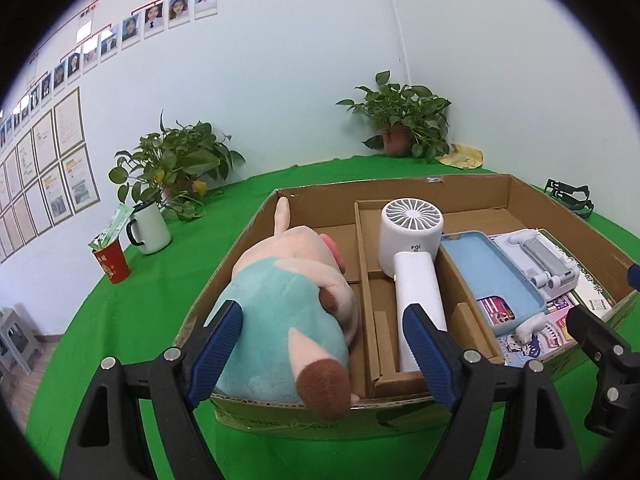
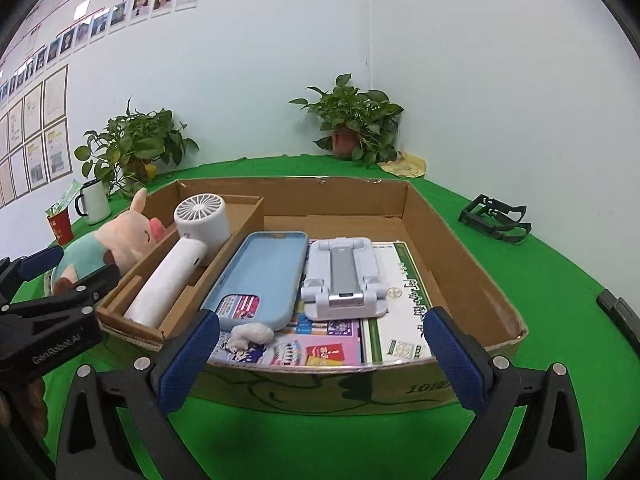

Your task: Organize objects

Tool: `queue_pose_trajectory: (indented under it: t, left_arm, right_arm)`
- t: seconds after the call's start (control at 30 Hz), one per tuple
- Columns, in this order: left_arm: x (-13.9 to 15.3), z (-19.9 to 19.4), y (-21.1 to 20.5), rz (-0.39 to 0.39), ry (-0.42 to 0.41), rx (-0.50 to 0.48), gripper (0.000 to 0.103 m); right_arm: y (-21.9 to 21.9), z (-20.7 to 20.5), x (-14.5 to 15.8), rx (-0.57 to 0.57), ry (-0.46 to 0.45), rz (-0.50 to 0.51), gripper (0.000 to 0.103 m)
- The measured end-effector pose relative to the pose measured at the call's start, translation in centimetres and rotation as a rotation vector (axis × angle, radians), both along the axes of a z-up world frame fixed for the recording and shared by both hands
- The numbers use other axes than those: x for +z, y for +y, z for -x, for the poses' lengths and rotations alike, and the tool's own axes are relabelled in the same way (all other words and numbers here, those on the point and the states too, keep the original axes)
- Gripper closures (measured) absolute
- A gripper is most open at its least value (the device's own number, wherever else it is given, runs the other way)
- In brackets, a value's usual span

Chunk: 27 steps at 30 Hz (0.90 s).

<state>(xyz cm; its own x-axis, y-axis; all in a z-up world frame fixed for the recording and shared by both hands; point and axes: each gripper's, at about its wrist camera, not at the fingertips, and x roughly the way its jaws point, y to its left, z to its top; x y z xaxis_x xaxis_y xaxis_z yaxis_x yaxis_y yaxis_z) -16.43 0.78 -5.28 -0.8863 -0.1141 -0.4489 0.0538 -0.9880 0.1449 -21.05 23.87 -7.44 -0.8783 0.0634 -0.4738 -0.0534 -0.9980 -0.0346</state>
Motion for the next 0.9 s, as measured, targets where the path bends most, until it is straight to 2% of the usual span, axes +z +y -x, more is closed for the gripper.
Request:
queue_pose_trajectory:
  t: [0.1, 0.27, 0.4, 0.5, 0.6, 0.9]
  left_arm:
    - [-0.2, -0.3, 0.3, 0.009, 0.004, 0.0, 0.02]
    - [-1.0, -0.8, 0.9, 0.039, 0.008, 0.003, 0.016]
    - [-1.1, -0.8, 0.8, 0.02, 0.002, 0.008, 0.011]
    - [-1.3, -0.7, 1.2, 0.038, -0.011, 0.023, 0.01]
    - [-1.4, -0.6, 1.4, 0.025, -0.02, 0.018, 0.001]
    - [-1.4, -0.6, 1.1, 0.008, -0.025, 0.016, 0.001]
  right_arm:
    - [0.1, 0.3, -0.9, -0.004, -0.034, 0.014, 0.0]
    - [0.1, 0.7, -1.1, -0.011, -0.04, 0.013, 0.0]
    - [-0.1, 0.9, -1.4, -0.016, -0.048, -0.002, 0.0]
    - [-0.1, 0.9, -1.4, -0.016, -0.048, -0.002, 0.0]
    - [-0.1, 0.9, -1.4, -0.017, -0.048, -0.003, 0.0]
    - [-0.1, 0.9, -1.4, -0.018, -0.048, -0.004, 0.0]
